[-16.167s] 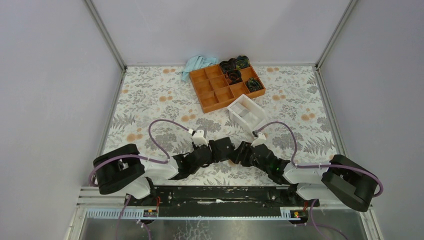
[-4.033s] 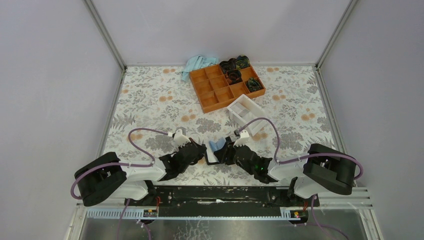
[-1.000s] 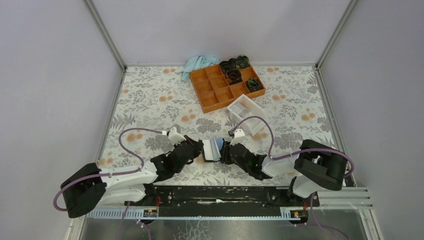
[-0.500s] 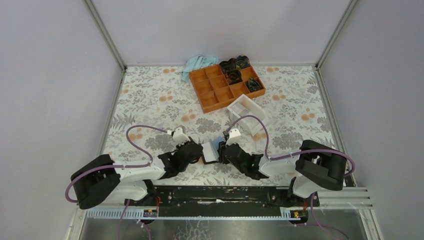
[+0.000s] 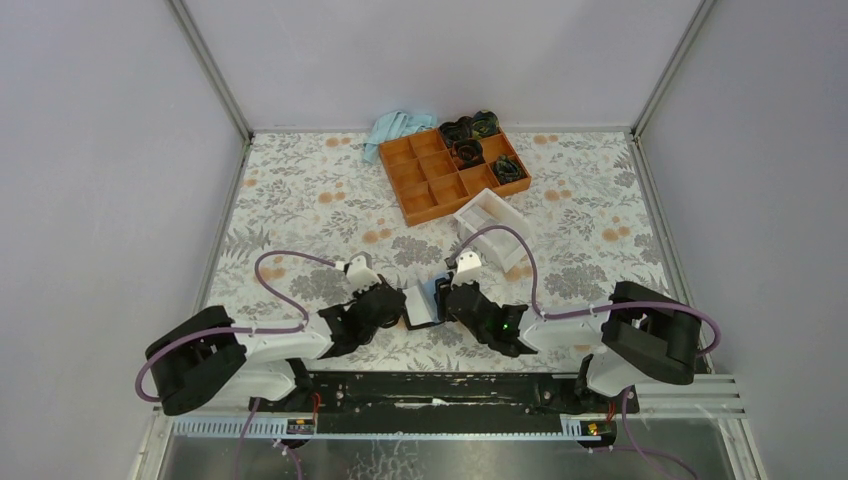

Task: Put the credit cards into the card holder
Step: Open the card holder at the center of the board.

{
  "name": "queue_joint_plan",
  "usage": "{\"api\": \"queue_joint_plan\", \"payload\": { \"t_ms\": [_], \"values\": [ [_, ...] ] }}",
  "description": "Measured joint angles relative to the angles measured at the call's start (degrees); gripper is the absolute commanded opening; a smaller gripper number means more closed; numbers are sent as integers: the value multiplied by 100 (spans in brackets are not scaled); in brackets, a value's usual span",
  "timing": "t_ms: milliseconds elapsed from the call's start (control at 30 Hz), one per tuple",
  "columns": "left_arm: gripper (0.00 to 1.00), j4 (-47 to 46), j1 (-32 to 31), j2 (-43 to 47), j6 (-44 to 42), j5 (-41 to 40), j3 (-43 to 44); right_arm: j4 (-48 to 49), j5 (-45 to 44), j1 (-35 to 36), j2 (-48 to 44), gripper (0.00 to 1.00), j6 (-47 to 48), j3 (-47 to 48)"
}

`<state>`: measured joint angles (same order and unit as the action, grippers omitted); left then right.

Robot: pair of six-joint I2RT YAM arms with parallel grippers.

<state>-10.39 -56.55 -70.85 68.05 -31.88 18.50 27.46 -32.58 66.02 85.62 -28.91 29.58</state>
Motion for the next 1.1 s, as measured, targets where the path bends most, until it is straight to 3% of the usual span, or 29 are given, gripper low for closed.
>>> {"api": "queue_joint_plan", "payload": {
  "t_ms": [500,1100],
  "values": [
    [2,-59,0,-94,-2,55,0,-251,-330,199,157,54,474,444],
    [3,-166,0,2,15,103,-13,-428,-1447,684,949,59,1360,787]
  ]
}}
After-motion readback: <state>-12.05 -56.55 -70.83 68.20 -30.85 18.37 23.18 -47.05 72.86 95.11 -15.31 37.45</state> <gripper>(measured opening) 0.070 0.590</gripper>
